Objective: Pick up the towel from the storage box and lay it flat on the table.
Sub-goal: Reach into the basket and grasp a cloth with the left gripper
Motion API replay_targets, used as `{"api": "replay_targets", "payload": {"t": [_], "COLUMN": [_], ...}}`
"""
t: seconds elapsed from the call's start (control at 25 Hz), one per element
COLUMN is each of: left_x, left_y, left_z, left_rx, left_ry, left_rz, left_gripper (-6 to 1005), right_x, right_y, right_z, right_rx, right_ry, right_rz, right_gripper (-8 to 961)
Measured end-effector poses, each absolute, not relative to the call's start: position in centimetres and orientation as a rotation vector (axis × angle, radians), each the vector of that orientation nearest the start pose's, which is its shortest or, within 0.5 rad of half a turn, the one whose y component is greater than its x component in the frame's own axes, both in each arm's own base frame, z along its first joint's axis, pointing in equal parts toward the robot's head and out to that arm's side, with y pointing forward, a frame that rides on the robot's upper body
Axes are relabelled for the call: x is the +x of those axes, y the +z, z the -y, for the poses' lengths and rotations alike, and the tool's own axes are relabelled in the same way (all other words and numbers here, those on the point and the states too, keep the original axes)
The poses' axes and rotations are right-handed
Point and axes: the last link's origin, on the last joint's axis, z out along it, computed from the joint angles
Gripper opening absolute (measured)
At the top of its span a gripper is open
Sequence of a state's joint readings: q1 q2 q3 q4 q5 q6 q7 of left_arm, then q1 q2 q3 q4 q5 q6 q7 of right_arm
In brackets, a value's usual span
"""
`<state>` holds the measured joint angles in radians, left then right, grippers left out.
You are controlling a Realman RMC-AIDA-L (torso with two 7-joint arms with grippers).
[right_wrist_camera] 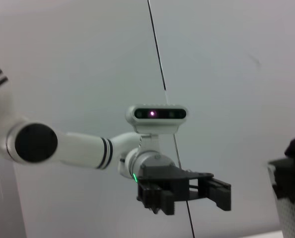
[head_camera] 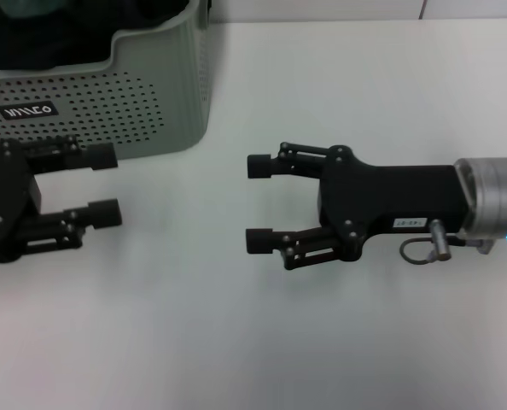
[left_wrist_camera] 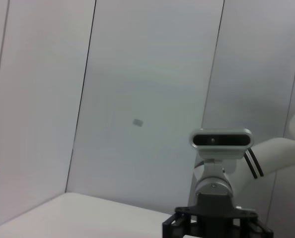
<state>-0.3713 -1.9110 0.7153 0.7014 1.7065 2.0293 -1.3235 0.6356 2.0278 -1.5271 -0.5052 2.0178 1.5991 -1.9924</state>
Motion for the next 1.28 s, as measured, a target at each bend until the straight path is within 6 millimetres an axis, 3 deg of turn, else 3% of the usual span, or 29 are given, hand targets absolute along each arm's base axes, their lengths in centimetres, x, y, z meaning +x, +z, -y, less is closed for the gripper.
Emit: {"api": "replay_targets", "payload": {"t": [0.4,1.28], "left_x": [-27.89,-28.02], "left_y": [8.21,8.05], "left_z": [-26.15,-26.93], "left_rx": [-2.769,-2.741], "left_ry": [-1.076,-1.039], "left_rz": [0.393,0.404], "left_gripper": [663,660], "right_x": [14.89,15.2], "right_y": [-5.4,-5.51], "right_z": [-31.88,-32.04], "right_rx": [-2.966,-2.952], "right_ry": [1.212,1.192], "right_rz": [-0.125,-0.145], "right_gripper": [887,886]}}
